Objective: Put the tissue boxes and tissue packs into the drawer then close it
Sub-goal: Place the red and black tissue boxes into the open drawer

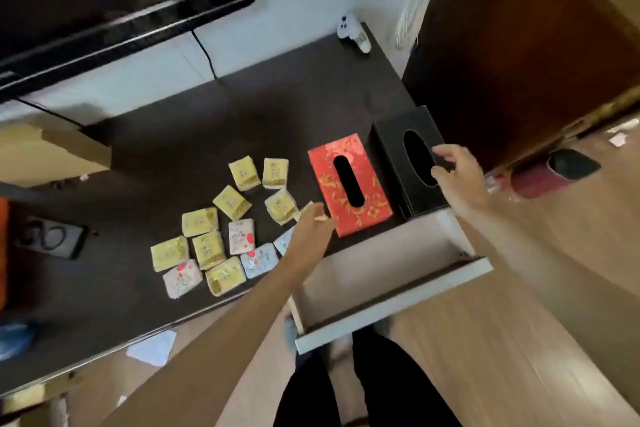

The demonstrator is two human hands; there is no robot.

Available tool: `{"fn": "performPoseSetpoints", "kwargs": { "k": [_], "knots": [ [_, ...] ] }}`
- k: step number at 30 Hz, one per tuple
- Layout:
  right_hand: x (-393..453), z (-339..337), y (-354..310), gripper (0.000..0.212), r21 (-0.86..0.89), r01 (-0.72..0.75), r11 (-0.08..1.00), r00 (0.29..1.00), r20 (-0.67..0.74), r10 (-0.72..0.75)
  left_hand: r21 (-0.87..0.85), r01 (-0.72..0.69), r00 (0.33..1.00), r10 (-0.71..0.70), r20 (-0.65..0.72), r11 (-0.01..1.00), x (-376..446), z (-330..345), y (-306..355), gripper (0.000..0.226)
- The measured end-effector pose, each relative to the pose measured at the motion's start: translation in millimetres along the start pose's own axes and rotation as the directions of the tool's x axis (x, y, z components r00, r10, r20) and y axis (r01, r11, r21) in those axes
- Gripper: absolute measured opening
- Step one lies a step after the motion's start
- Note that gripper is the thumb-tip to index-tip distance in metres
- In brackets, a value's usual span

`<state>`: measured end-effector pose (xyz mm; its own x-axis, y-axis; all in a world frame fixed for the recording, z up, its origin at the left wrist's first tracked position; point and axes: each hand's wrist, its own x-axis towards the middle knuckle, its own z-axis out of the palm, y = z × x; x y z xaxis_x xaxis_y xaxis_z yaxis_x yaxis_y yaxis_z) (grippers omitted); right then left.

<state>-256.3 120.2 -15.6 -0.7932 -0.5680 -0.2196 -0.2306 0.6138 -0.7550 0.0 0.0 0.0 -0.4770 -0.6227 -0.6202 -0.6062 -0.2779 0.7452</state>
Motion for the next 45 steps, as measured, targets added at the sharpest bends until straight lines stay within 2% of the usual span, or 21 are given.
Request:
{"fn": "performPoseSetpoints", "kwargs": {
  "k": [2,7,10,12,17,20,25,28,34,39,42,45],
  "knots": [
    [26.5,-0.1,8.6,0.049,-0.119,0.026,0.993,0.999,-0.021,-0.028,0.047,-0.103,0.989,0.108,-0.103,0.994,28.2,14.2,10.8,0.023],
    [64.9,8.8,36.7,0.086,-0.173,-0.181,0.968,0.979,0.061,0.194,0.038,-0.012,0.962,0.022,-0.272,0.999,88.6,44.9,16.8,0.075],
    [72.1,15.8,57.9,0.074,-0.129,-0.246,0.961,0.952,0.152,0.265,0.011,0.011,0.933,-0.006,-0.360,1.000,113.5,59.4,10.4,0.089],
    [72.6,20.5,67.6,0.059,-0.154,-0.219,0.963,0.962,0.133,0.240,-0.002,0.029,0.913,-0.028,-0.407,1.000,125.1,64.8,4.4,0.088],
    [75.4,24.4,74.1,0.041,-0.138,-0.208,0.968,0.973,0.069,0.219,-0.051,0.093,0.866,-0.106,-0.489,0.994,135.0,65.1,6.6,0.057],
    [77.2,22.8,69.4,0.037,-0.056,-0.294,0.954,0.953,0.053,0.297,-0.034,0.128,0.860,-0.128,-0.494,0.991,131.3,66.0,16.2,0.052],
    [65.6,14.1,70.7,0.036,0.013,-0.325,0.946,0.946,0.007,0.325,0.047,0.054,0.868,-0.024,-0.496,0.997,115.2,72.9,22.3,0.057],
    [48.6,2.6,75.7,0.039,0.125,-0.325,0.937,0.945,-0.002,0.328,-0.003,-0.010,0.867,0.008,-0.497,1.000,93.5,77.5,21.5,0.059],
    [-1.5,-13.3,104.7,0.041,0.325,-0.363,0.873,0.914,-0.057,0.401,-0.165,-0.107,0.865,0.010,-0.502,0.981,38.3,100.3,-10.2,0.085],
    [-35.0,0.6,135.6,0.036,0.353,-0.383,0.854,0.892,-0.099,0.441,-0.244,-0.017,0.891,-0.096,-0.444,0.970,13.8,122.6,-51.1,0.094],
    [-48.3,16.3,154.0,0.048,0.357,-0.357,0.863,0.902,-0.107,0.418,-0.183,-0.013,0.904,-0.067,-0.423,0.983,8.0,134.7,-78.3,0.096],
    [-57.5,27.8,165.8,0.048,0.328,-0.277,0.903,0.935,-0.124,0.332,-0.164,-0.048,0.923,-0.020,-0.385,0.985,0.6,148.6,-100.1,0.092]
  ]
}}
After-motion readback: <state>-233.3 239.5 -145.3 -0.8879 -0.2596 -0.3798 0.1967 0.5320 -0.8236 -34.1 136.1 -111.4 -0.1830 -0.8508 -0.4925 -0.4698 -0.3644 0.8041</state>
